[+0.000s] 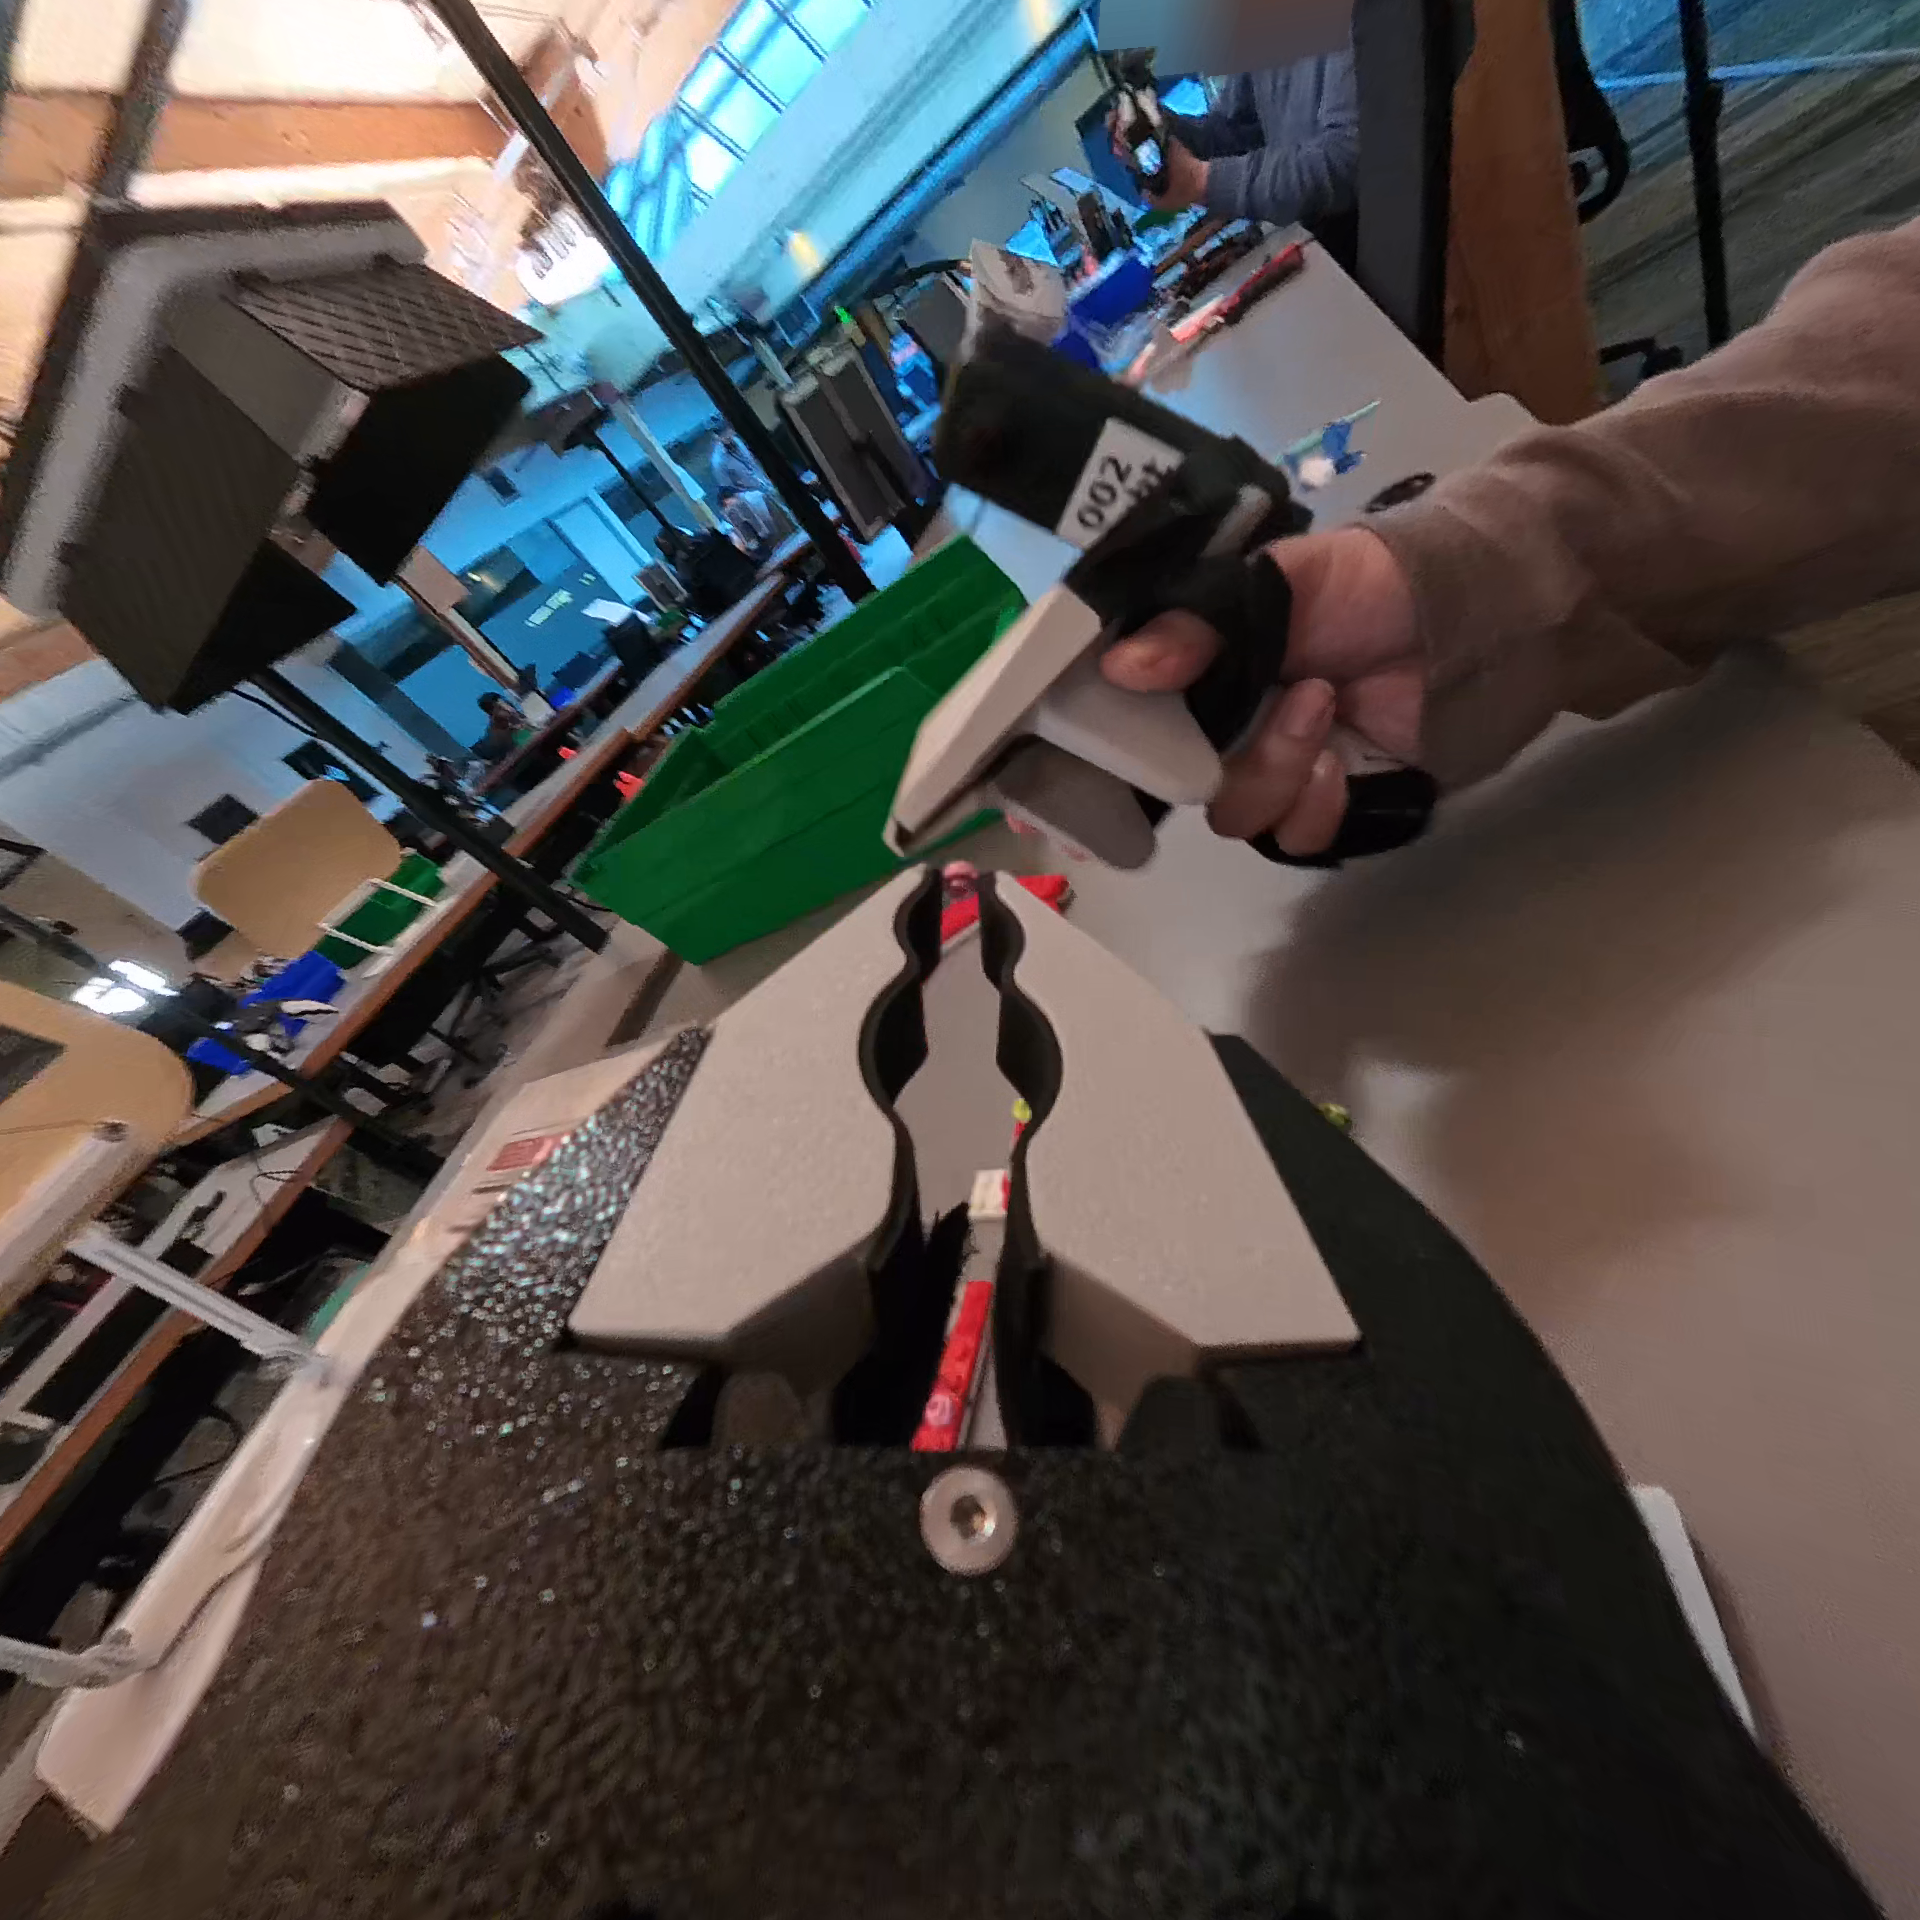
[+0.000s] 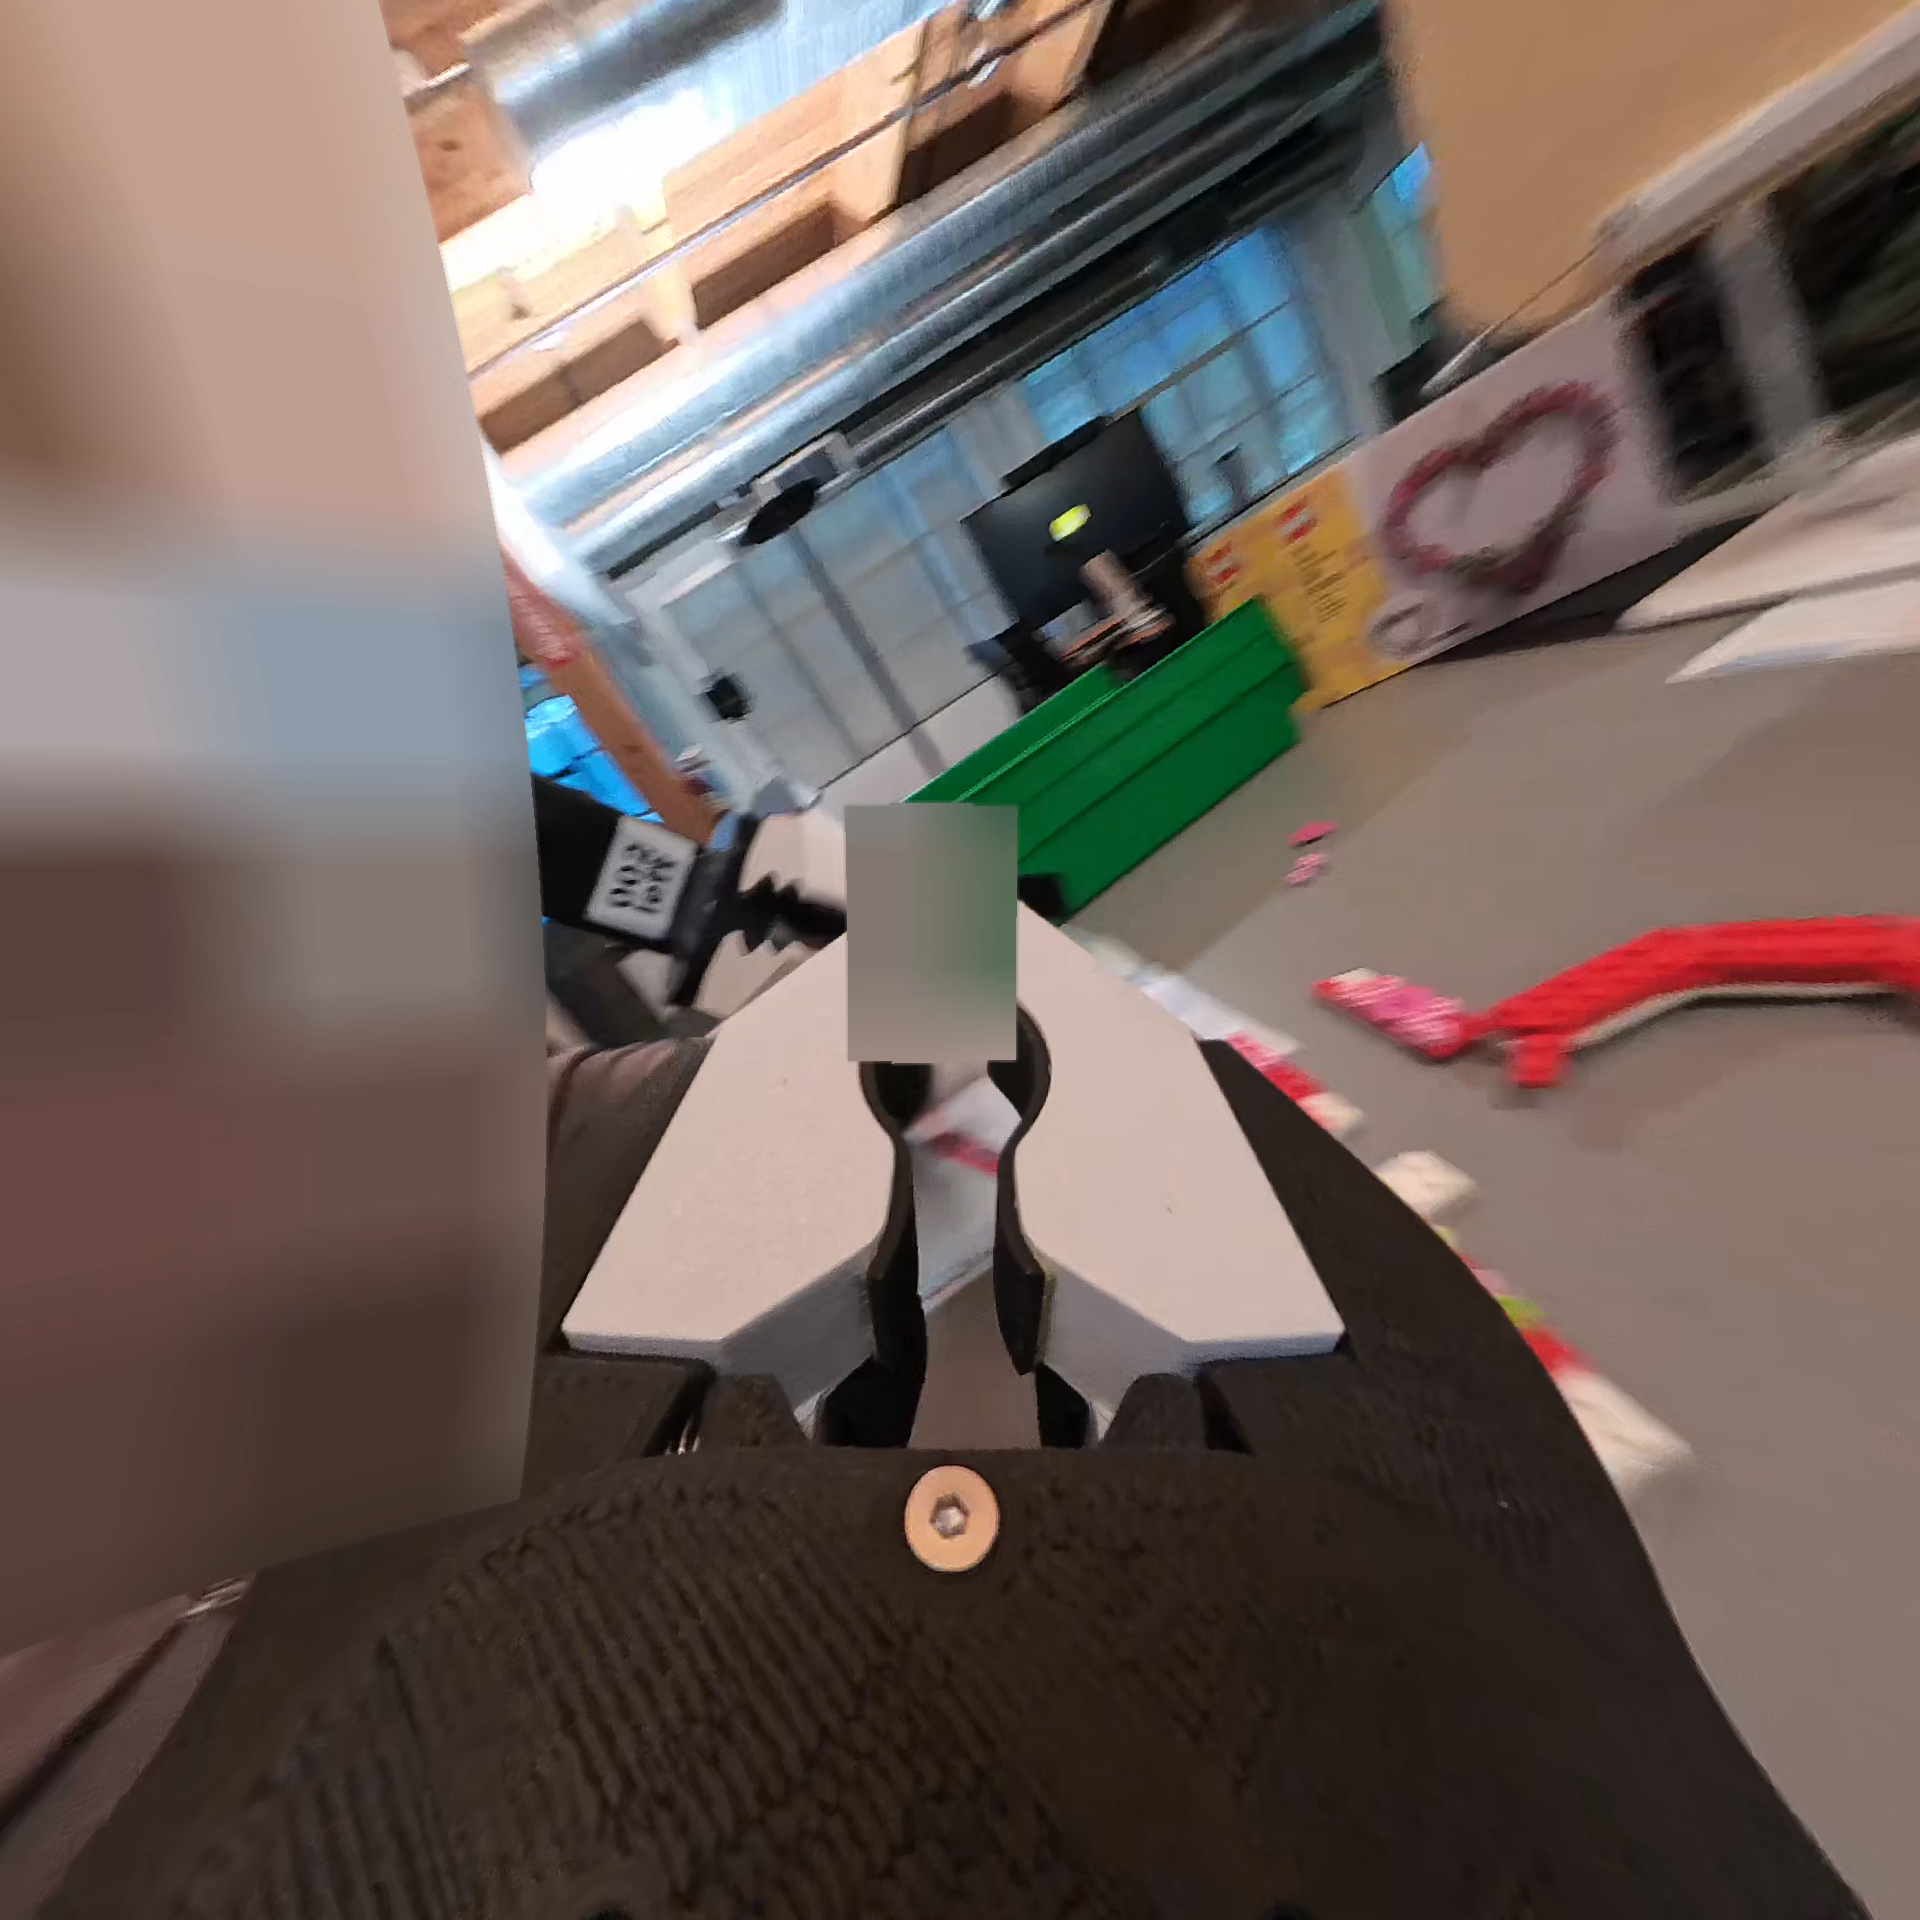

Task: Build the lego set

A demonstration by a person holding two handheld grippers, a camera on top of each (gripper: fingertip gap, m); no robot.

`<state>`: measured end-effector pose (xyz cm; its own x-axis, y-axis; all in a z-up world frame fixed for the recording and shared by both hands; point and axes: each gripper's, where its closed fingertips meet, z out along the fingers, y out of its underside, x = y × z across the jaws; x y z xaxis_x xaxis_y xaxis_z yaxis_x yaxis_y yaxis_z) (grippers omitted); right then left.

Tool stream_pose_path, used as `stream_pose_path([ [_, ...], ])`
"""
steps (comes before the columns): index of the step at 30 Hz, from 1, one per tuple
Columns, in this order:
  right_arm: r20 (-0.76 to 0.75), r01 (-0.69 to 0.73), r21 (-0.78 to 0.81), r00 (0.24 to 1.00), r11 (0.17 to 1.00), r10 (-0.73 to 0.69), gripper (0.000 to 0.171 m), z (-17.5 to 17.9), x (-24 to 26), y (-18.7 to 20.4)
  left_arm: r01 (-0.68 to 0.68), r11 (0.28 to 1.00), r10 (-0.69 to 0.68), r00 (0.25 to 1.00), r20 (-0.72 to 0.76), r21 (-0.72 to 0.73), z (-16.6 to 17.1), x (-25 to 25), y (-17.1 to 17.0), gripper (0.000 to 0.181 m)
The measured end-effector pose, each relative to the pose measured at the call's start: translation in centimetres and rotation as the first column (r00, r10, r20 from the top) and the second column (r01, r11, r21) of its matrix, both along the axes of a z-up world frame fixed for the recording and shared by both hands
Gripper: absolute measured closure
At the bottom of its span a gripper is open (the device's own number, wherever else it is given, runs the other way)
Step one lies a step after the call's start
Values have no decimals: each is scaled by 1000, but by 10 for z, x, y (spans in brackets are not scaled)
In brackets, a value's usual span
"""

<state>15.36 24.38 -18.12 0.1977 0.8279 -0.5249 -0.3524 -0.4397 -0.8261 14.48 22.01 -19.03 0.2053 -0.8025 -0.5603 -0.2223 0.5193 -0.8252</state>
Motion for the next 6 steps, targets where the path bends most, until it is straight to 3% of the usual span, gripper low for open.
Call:
stream_pose_path([
  [1, 18, 53, 23, 998, 998, -53, 168, 1, 11, 6, 23, 999, -24, 999, -37, -27, -4, 1, -1, 176],
  [3, 127, 205, 135, 967, 970, -222, 168, -4, 35, 22, 90, 989, -108, 982, -157, -117, -18, 7, -6, 177],
  [6, 279, 404, 411, 798, 817, -535, 170, -11, 73, 40, 120, 945, -247, 874, -419, -306, -53, 13, -9, 177],
])
